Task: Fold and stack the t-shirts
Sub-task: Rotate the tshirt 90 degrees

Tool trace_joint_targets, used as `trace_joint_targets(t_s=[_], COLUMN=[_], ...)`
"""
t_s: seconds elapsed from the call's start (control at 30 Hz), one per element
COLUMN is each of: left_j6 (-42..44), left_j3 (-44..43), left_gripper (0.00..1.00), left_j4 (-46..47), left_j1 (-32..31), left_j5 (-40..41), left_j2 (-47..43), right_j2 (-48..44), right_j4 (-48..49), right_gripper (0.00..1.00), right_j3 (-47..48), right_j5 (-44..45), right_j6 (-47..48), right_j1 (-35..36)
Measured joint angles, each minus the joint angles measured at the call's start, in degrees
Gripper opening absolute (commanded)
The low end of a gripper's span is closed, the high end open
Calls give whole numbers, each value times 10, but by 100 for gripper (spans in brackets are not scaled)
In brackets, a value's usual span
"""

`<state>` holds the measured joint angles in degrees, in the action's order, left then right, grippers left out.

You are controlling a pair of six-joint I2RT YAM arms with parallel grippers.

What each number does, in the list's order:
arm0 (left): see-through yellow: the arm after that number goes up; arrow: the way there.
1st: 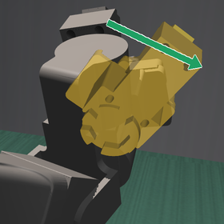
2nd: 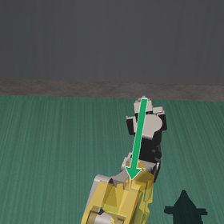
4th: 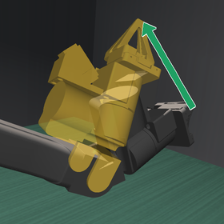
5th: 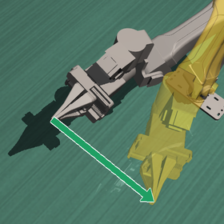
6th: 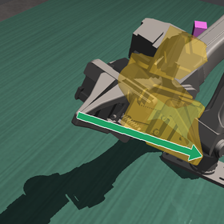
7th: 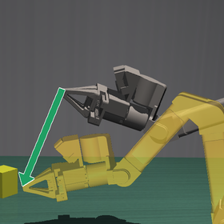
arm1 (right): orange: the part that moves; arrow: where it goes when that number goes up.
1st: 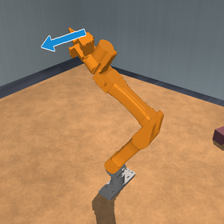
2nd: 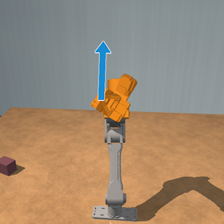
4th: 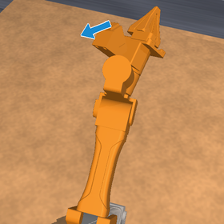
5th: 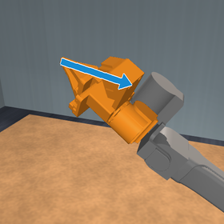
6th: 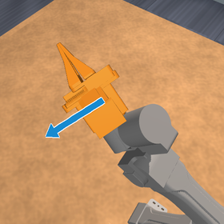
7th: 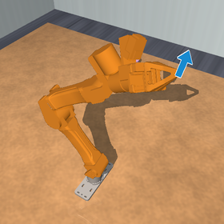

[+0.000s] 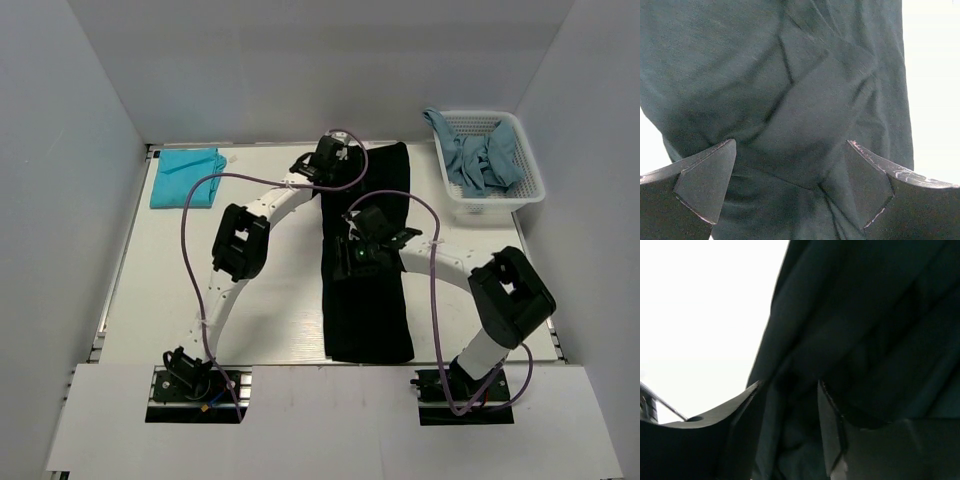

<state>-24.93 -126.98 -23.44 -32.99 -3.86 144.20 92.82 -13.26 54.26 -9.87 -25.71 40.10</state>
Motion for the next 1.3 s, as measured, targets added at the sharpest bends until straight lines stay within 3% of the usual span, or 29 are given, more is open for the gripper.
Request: trace_joint_targets(t_s=[0.3,1.3], left_j6=[-2,-15], left_j3=[26,36], left_gripper=[99,99], left_j4=[26,74], left_j1=[15,15], left_j5=[-9,-25], left_j2=[1,17], right_j2=[59,27], right_j4=[-11,-26], right_gripper=[46,41], right_j3=[46,11], right_j5=[25,22], right_j6=[-37,-68], right_j1=[-1,-17])
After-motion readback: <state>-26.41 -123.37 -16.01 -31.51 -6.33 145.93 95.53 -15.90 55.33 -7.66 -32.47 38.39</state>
